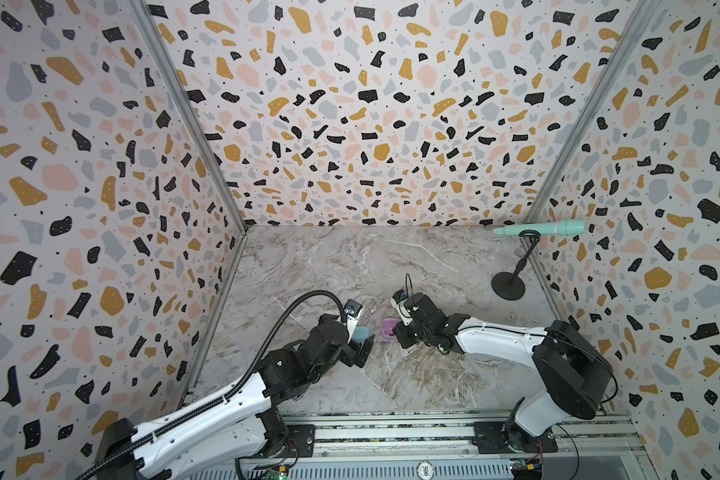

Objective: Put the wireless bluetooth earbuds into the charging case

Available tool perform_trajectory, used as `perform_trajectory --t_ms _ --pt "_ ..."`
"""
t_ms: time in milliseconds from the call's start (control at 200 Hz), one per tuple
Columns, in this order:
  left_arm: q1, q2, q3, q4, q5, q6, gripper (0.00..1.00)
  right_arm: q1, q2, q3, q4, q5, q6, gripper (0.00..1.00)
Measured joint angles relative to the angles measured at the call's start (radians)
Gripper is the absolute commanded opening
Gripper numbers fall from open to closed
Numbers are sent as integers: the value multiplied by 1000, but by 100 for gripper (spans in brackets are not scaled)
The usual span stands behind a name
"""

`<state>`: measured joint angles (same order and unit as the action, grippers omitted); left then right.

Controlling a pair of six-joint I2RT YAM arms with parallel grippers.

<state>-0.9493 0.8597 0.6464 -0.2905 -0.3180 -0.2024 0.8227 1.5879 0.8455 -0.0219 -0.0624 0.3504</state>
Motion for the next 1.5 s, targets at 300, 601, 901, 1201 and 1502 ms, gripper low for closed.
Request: perform_trajectory --t_ms 300,601,901,1201,1502 --pt "0 1 0 0 0 0 100 -16 35 32 0 -5 -20 17" --pt "0 9 0 0 3 0 100 -16 64 42 0 -9 -31 17" --pt "0 11 0 0 3 0 100 -16 76 42 0 -14 -39 16" --pt "0 11 0 0 6 1 100 -16 77 42 9 -19 -38 17" --pt "0 11 0 0 6 1 100 -16 84 42 16 -24 -37 17"
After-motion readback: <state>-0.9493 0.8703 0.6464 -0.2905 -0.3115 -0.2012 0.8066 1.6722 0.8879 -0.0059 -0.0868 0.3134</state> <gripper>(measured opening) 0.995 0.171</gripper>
